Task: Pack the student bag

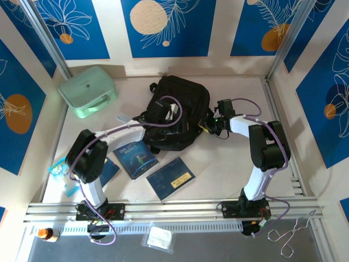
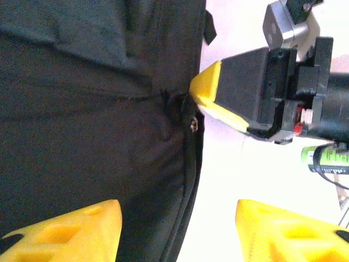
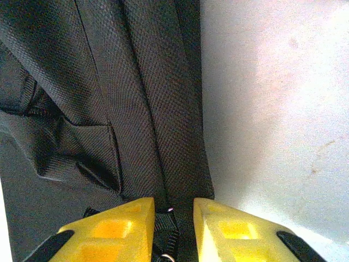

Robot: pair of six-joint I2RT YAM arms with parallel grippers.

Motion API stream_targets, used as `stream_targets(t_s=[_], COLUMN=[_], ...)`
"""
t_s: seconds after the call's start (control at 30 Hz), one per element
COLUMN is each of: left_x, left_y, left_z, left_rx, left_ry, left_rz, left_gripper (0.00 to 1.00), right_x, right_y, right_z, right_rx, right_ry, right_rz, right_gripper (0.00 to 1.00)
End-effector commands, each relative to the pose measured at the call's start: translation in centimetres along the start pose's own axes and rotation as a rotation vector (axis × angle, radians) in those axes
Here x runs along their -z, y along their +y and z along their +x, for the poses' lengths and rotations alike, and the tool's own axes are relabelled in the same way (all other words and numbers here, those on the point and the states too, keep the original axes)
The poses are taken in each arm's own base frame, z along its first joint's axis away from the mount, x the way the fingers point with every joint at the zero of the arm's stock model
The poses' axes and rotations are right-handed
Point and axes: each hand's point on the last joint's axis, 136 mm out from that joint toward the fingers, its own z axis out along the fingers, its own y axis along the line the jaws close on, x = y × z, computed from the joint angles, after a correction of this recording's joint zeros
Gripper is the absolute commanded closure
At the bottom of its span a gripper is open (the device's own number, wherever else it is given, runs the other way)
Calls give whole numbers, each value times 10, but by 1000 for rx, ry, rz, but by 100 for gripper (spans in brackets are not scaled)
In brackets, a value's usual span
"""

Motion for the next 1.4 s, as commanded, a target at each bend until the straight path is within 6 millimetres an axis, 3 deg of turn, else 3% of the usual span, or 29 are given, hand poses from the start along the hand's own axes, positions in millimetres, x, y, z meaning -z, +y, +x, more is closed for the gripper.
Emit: stream_targets(t_s=[0.0,0.1,0.23,0.43,0.9,1.2,1.37], left_x=[-24,-40,-49,-58,-84,-88,-86], left_y=[-8,-5,-5,-3,-4,-4,-7], left_z=[4,2,2,6,-7,-16,-26], left_rx=[37,46,52,83,148,105,96], left_ry=[55,75,92,116,81,53,27], left_rz=[50,45,52,66,109,112,139], left_gripper=[48,51,52,54,66,67,69], right_x=[-5,0,16,19,4,9,10], right_y=[-15,-9,-1,-10,-13,0,1], right_z=[13,11,4,0,14,26,31], right_rx=[-59,-66,-23,-15,-47,139,166], right_ry=[52,51,2,-10,51,58,66], right_rz=[23,-6,-17,17,-13,40,39], right_gripper=[74,74,64,57,72,61,61])
